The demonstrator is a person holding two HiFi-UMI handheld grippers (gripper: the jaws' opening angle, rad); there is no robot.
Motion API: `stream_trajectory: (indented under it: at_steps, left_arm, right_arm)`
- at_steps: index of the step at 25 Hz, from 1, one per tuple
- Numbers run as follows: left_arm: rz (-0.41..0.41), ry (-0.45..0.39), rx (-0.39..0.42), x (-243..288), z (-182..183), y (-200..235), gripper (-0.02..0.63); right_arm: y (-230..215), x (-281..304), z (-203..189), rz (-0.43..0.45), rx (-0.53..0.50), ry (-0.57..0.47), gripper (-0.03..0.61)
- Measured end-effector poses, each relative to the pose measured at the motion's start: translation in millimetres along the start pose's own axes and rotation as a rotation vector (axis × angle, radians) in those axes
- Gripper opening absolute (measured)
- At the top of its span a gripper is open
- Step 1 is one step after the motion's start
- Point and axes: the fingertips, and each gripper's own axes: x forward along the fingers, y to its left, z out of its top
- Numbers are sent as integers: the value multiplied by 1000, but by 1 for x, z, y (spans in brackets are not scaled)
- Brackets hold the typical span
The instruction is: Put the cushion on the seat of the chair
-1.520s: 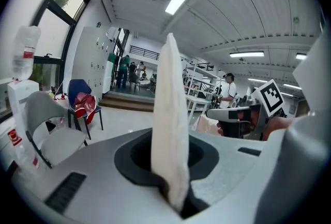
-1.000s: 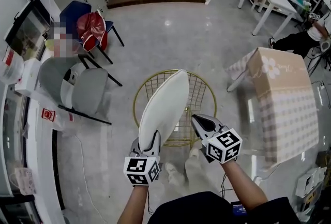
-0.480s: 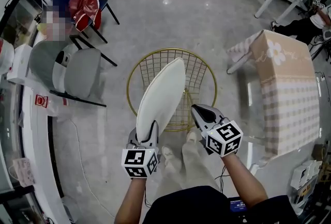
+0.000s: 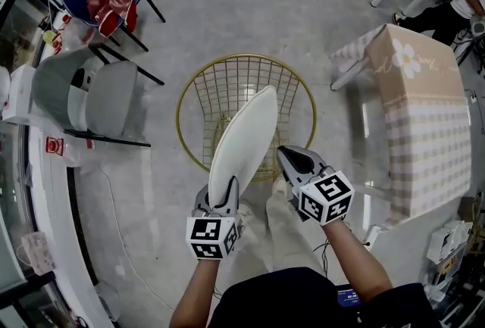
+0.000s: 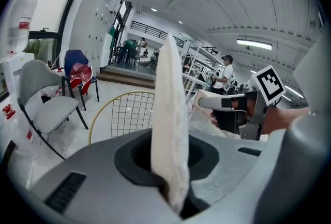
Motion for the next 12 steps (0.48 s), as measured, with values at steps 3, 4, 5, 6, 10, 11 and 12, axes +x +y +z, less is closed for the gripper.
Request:
stream_trajectory:
  at_steps: [3, 4, 5, 6, 10, 11, 12]
  left_arm:
    - [-11, 22, 1, 10, -11, -3, 63]
    - [-14, 29, -5, 13, -16, -4, 63]
    - [-16, 35, -11, 15, -20, -5, 63]
    - [-18, 42, -16, 17, -24, -5, 63]
    - [-22, 63, -20, 25, -35, -4, 63]
    - [-24, 67, -20, 27, -38, -4, 63]
    - [-25, 71, -20, 29, -40, -4, 63]
  right_arm:
    - [-7, 4, -11, -4, 10, 16, 20]
    - [-9, 5, -16, -6, 14, 24, 20]
    - [-10, 5, -21, -7, 18, 33, 20]
    - [-12, 6, -26, -9, 21, 40, 20]
    - [-16, 7, -39, -13, 32, 57, 20]
    - [-17, 7, -42, -14, 36, 60, 20]
    - [-19, 6, -46, -16, 39, 63, 20]
